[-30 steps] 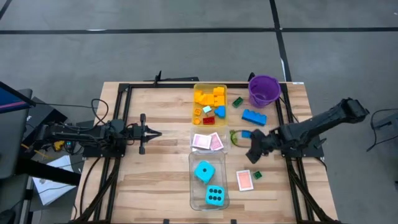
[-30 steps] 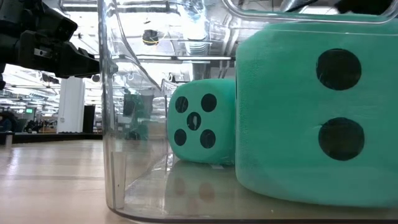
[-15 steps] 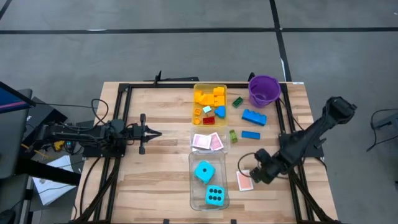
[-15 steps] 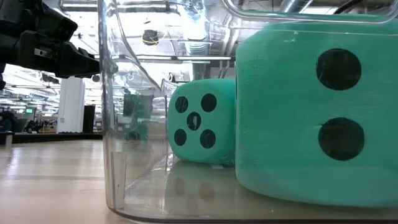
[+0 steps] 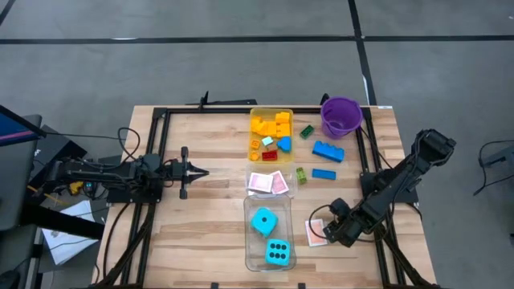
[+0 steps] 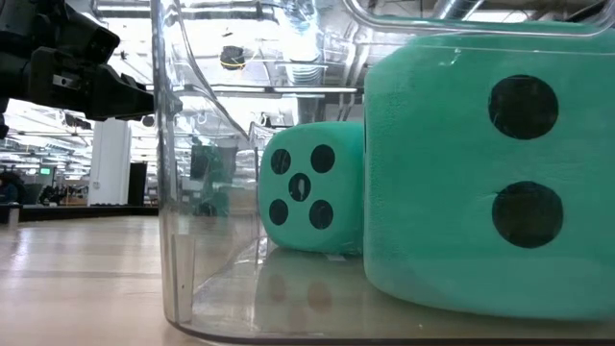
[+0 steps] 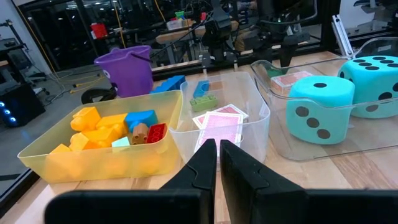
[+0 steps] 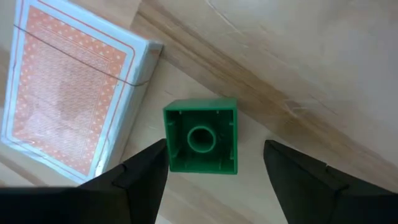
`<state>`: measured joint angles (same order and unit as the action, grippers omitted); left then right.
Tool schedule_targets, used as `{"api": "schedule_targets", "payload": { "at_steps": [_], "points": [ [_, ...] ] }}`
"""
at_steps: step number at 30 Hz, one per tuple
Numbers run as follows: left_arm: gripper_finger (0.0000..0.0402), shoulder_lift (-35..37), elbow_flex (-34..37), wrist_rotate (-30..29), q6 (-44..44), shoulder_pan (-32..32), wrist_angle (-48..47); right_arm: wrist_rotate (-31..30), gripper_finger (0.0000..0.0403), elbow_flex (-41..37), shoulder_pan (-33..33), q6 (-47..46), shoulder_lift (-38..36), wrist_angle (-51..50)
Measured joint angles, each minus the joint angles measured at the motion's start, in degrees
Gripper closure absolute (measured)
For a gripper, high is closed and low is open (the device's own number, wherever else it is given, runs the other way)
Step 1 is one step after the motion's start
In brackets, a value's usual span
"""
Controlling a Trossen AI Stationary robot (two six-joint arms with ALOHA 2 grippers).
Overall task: Pick & Place Toys
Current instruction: Put the green game piece into the yellow bin
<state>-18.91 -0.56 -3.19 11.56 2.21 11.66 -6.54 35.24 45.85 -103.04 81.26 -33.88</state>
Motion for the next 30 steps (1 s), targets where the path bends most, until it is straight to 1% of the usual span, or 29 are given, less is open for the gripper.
{"api": "schedule_targets", "payload": {
  "at_steps": [9,15,30],
  "points": [
    [0.0385,0.0,0.0,0.0,0.0,0.0,0.0,-1.1,0.0148,-0.2,-2.3,4.0,-0.7,-0.4],
    [0.0385,0.0,0.0,0.0,0.0,0.0,0.0,-0.6,0.0148,-0.2,-4.2,7.2,-0.3,-0.3],
    [0.0385,0.0,0.0,0.0,0.0,0.0,0.0,-0.8,0.0148,-0.2,-4.3,7.5,-0.3,-0.2]
  ]
}}
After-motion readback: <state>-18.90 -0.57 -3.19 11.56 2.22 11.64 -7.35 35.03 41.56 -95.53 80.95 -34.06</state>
